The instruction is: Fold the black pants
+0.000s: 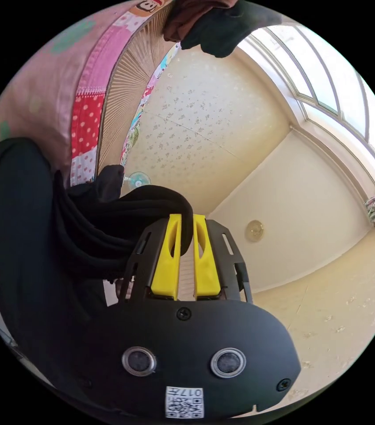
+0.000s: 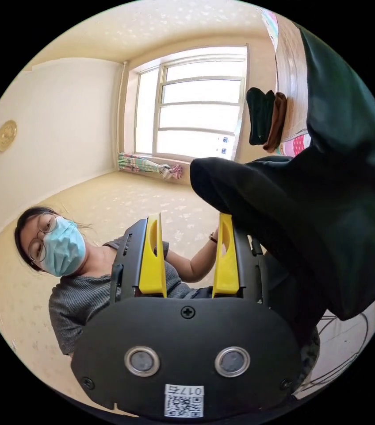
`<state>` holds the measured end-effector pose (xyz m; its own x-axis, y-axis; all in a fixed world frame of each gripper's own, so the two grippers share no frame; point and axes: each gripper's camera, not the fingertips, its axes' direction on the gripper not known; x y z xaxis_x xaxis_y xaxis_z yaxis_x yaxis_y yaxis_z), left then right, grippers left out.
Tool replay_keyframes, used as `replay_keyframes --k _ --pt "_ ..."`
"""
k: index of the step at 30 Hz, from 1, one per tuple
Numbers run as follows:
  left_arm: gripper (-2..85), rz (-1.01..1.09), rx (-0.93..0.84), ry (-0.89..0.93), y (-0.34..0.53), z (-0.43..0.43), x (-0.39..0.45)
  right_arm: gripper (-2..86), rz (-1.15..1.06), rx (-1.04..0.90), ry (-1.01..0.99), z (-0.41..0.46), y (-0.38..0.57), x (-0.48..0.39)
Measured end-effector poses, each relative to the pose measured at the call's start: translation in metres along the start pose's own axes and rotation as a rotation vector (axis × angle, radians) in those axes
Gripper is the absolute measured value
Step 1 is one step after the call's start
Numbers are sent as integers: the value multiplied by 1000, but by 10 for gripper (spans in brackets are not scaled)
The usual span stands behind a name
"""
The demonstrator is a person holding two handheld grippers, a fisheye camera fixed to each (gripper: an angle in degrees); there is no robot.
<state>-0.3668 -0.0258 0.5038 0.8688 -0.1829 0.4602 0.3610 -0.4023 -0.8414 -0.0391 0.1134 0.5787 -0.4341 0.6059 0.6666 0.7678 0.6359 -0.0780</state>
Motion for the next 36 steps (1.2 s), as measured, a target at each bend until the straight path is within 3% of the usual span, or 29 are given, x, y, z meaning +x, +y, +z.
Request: replay_keyframes --k 11,15,22,28,36 --pt "49 -46 87 18 4 -41 -22 163 -252 -26 477 71 15 -21" --pt "49 -48 89 25 12 -47 -32 158 -243 -81 541 100 7 -11" --pt "49 -52 96 45 38 -60 -56 163 -257 -200 435 150 26 -17" --pt "48 -35 54 44 68 -64 -82 175 -122 -98 335 139 35 -15" --pt "49 118 -168 -54 118 -32 -96 168 198 3 -67 82 27 7"
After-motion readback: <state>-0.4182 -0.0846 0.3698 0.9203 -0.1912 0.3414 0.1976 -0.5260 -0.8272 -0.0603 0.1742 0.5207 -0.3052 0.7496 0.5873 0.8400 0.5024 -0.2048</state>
